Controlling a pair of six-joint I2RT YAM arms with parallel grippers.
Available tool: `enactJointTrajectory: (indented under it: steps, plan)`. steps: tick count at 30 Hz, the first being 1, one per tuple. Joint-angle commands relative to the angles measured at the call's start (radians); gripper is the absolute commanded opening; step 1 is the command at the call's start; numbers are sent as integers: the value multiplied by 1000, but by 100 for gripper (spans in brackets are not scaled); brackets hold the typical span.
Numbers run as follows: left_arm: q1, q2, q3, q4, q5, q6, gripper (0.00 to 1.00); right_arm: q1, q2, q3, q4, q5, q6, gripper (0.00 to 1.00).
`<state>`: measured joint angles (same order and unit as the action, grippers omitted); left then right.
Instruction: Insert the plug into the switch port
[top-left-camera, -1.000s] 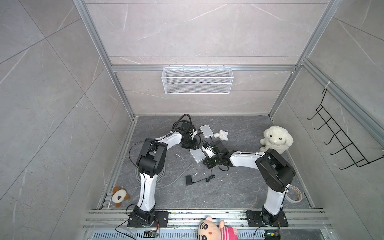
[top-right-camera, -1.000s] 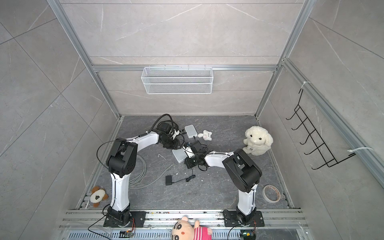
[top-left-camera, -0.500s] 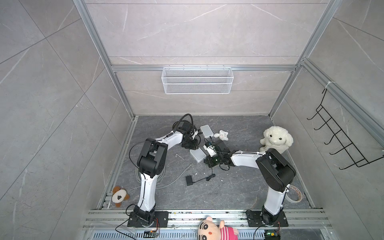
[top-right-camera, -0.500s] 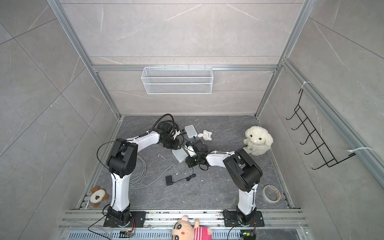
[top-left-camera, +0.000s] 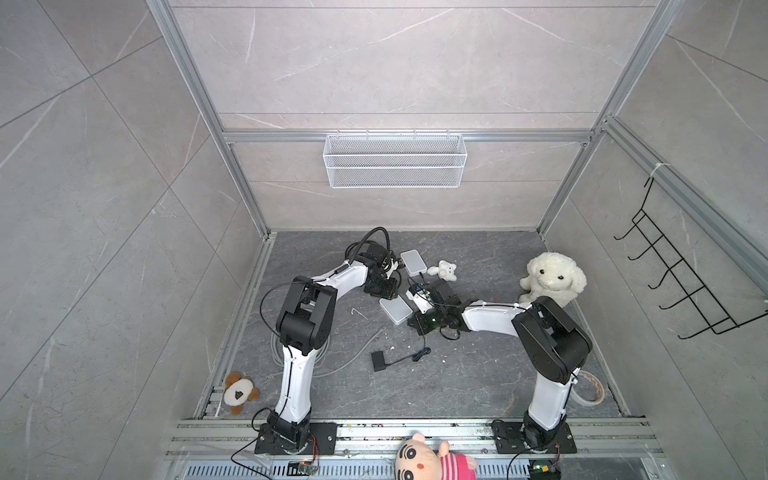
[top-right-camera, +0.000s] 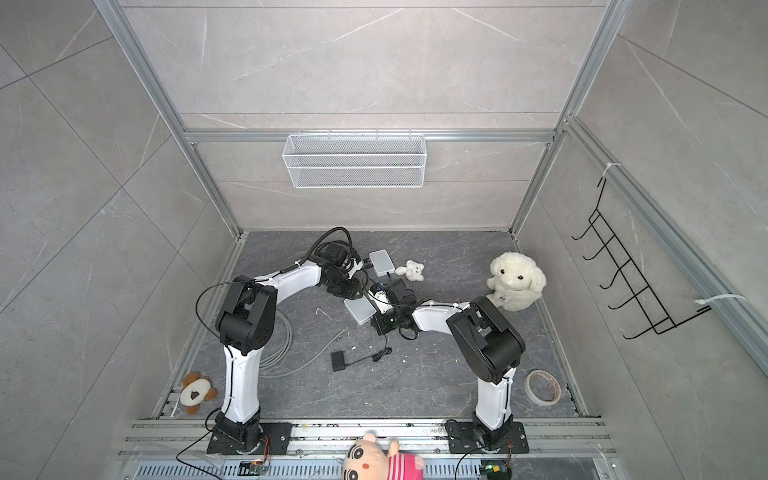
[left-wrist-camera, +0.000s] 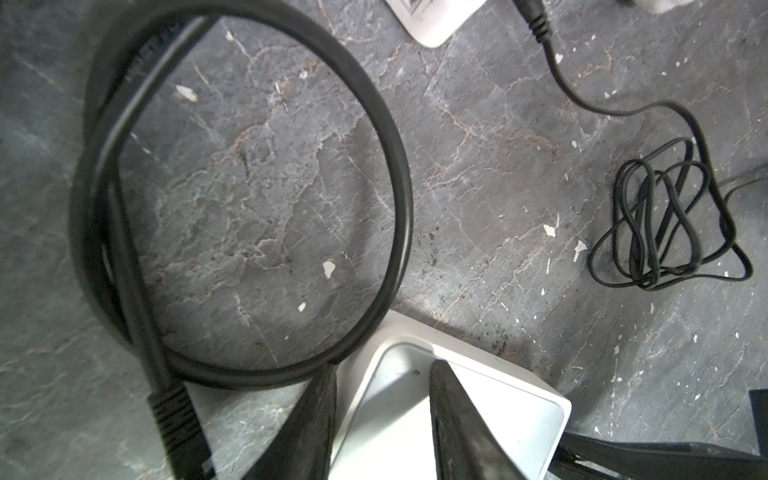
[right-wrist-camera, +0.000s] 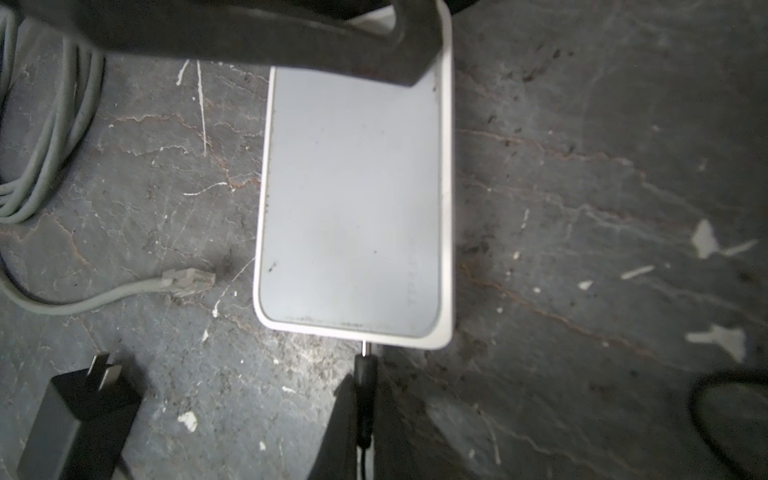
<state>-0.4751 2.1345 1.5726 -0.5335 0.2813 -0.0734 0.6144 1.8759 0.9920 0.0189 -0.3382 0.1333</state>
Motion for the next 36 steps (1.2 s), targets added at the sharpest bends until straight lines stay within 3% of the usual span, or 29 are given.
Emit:
enactJointTrajectory:
  steps: [1,36]
  plan:
    - [-21,77,-17,-105,-11,32,39,-4,12,11,47,-28,-26,5]
    - [-38,94,-41,-156,-49,75,38,-12,-4,62,54,0,-29,4]
